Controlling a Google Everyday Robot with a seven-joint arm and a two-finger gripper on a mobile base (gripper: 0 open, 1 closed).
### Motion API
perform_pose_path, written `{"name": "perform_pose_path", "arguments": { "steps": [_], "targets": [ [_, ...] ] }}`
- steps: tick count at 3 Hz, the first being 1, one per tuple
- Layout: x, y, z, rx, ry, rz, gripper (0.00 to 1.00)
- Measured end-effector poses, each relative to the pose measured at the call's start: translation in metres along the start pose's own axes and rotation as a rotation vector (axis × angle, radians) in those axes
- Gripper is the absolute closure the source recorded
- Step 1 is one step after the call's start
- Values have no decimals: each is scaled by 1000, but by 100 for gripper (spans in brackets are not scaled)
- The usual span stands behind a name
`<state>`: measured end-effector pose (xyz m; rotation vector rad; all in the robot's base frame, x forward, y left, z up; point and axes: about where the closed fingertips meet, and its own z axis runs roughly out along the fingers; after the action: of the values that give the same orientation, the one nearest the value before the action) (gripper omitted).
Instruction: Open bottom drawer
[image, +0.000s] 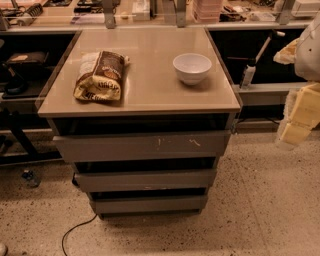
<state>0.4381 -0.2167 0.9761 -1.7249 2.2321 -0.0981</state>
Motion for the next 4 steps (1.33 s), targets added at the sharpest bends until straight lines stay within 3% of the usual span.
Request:
{"name": "perform_pose_path", "arguments": {
  "steps": [2, 3, 4],
  "targets": [
    [-2, 8, 9, -17, -13, 5, 0],
    [-18, 32, 33, -42, -53, 8, 0],
    [-40, 68, 98, -115, -77, -3, 0]
  ]
}}
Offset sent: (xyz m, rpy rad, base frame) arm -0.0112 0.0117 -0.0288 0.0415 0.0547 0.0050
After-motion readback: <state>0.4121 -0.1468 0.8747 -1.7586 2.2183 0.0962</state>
